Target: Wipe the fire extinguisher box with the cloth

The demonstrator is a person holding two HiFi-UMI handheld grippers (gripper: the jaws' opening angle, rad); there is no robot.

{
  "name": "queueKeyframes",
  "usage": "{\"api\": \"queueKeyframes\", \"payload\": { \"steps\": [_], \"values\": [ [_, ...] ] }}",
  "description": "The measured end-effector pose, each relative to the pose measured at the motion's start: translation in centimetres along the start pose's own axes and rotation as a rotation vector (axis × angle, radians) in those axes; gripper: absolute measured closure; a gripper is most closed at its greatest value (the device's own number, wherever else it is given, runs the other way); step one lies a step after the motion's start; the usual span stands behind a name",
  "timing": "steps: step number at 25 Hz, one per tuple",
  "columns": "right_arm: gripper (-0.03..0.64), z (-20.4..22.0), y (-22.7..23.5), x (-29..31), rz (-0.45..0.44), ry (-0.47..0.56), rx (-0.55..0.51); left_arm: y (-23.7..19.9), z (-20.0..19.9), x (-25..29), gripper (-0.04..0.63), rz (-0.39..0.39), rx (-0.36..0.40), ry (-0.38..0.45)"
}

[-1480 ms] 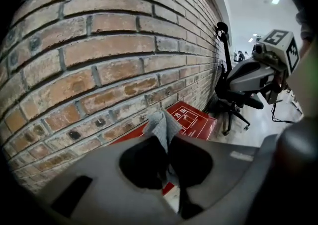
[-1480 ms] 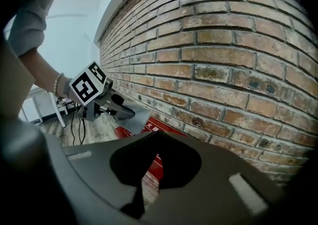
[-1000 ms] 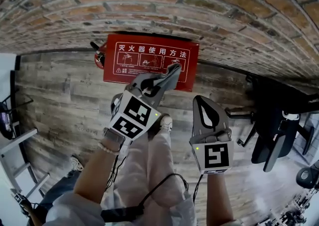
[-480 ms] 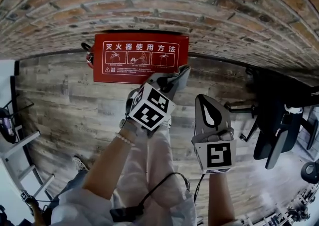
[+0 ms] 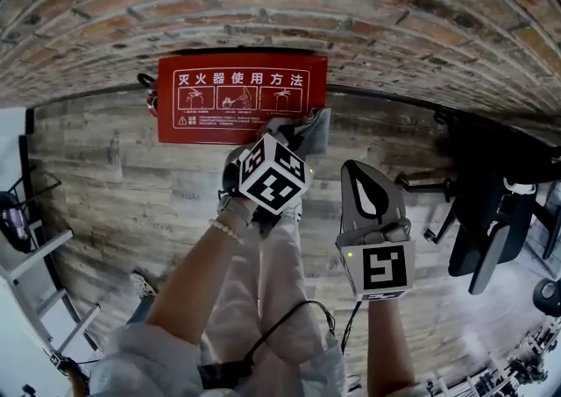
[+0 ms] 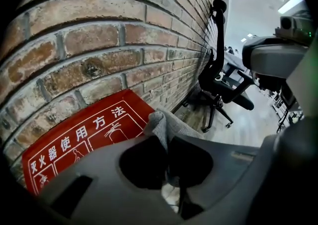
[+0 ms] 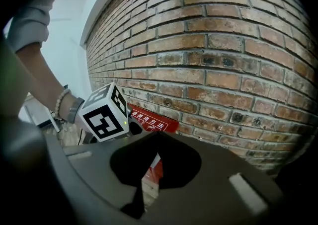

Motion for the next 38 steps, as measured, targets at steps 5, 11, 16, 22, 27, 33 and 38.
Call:
{"api": "queueKeyframes", "payload": {
  "steps": [5, 11, 16, 22, 27, 33, 38],
  "values": [
    [0.607, 0.0, -0.1, 0.4, -0.009, -0.002, -0.001, -0.1, 0.1, 0.2, 0.581, -0.001, -0.007, -0.003],
    [0.607, -0.3, -0.5, 1.0, -0.019, -0.002, -0.005, -0.2, 0.1, 0.1, 0.581, 0.005, -0.010, -0.003],
    [0.607, -0.6, -0.8, 1.4, -0.033, -0.007, -0.020, -0.2, 0.1, 0.0, 0.581, 0.006, -0.006, 0.002],
    [0.607, -1.0, -1.2, 1.8, -0.042, 0.001, -0.027, -0.7, 0.4, -0.4, 0.581, 0.000, -0.010, 0.000],
    [0.607, -1.3, -1.8, 2.2, -0.055, 0.001, -0.036, -1.4, 0.9, -1.2, 0.581, -0.012, -0.019, 0.001],
    [0.607, -1.5, -2.7, 2.7, -0.070, -0.005, -0.046, -2.3, 1.5, -2.1, 0.581, -0.026, -0.022, -0.002],
    [0.607, -1.7, -3.7, 3.2, -0.084, -0.002, -0.059, -3.1, 2.3, -3.0, 0.581, -0.039, -0.028, -0.003]
  ]
}}
Point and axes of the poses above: the fingertips, and each gripper's own axes: x forward along the fingers, y to its right, z out of its underside, the point moved 5 cm from there along -x, backward along the fingers, and after that the axes turned 13 degrees about y, right-handed, at the moved point
